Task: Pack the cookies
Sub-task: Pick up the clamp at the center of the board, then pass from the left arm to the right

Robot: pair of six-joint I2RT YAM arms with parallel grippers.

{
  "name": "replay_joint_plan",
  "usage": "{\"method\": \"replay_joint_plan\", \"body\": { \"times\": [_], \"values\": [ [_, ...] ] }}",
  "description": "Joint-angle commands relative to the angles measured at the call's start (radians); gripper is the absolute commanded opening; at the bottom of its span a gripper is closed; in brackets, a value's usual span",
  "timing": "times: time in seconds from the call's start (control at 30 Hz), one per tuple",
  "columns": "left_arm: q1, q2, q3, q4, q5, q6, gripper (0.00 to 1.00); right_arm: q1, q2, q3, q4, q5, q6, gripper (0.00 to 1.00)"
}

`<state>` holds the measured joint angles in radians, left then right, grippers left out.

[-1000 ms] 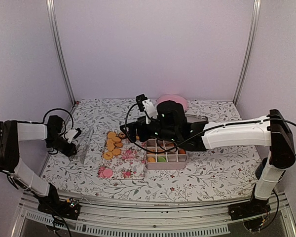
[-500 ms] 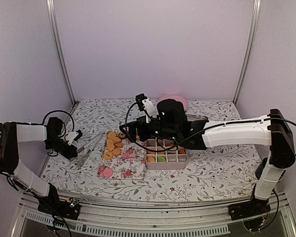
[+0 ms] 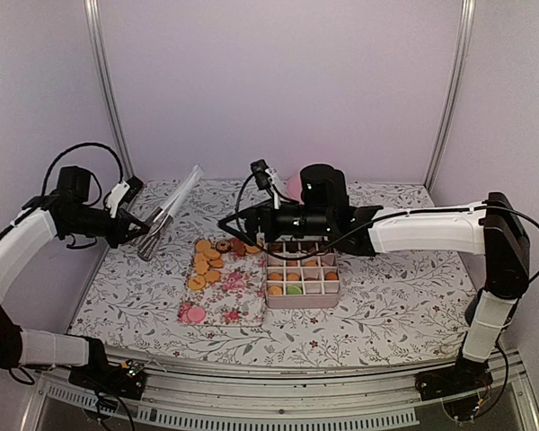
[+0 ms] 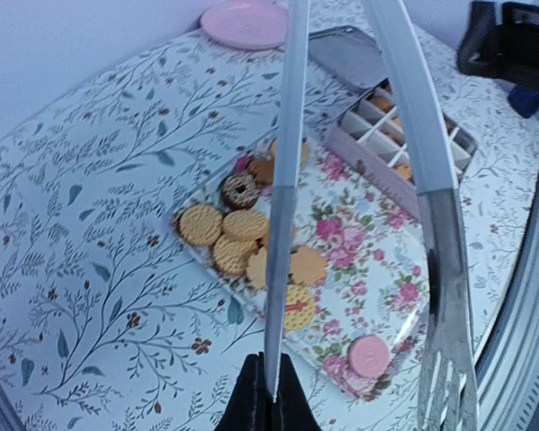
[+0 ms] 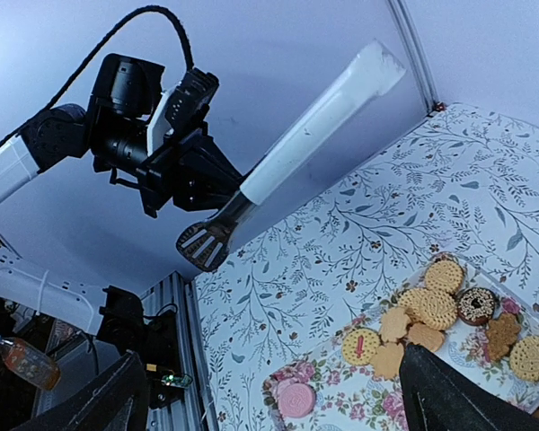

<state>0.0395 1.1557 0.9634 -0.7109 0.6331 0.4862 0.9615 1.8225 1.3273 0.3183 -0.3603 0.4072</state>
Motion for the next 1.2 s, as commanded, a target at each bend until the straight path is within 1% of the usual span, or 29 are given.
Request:
{"method": "replay_joint_plan", "body": {
  "times": [0.0,0.13,0.2,0.27,0.47,0.63,0.87,1.0,1.07,1.17],
  "values": [
    [-0.089,-0.051,0.031,-0.073,0.273,0.023,0.00,-0.007,0.043,0.069,0.146,-0.294,0.020,0.99],
    [-0.177,-0.027,0.037,-0.073,0.391,0.020,0.00,-0.006,0.057,0.101,0.202,-0.354,0.009,0.99],
    [-0.197,-0.021,0.029,-0.062,0.451,0.017,0.00,-0.006,0.055,0.101,0.239,-0.382,0.011,0.99],
    [-0.213,-0.027,0.012,-0.047,0.474,0.014,0.00,-0.007,0.053,0.097,0.268,-0.404,0.022,0.99],
    [-0.246,-0.039,-0.016,-0.044,0.543,0.011,0.00,-0.006,0.059,0.088,0.301,-0.402,0.036,1.00],
    [-0.259,-0.032,-0.023,-0.042,0.560,0.007,0.00,-0.005,0.100,0.132,0.349,-0.446,0.086,0.94],
    [-0.265,-0.018,-0.013,-0.041,0.567,0.004,0.00,0.001,0.152,0.186,0.364,-0.498,0.134,0.76],
    [-0.265,-0.012,-0.016,-0.042,0.562,0.006,0.00,0.002,0.169,0.198,0.370,-0.512,0.152,0.68],
    [-0.267,-0.011,-0.019,-0.042,0.562,0.008,0.00,0.003,0.185,0.218,0.369,-0.528,0.166,0.66],
    [-0.267,-0.010,-0.021,-0.043,0.548,0.013,0.00,0.003,0.211,0.249,0.370,-0.554,0.189,0.66]
  ]
}}
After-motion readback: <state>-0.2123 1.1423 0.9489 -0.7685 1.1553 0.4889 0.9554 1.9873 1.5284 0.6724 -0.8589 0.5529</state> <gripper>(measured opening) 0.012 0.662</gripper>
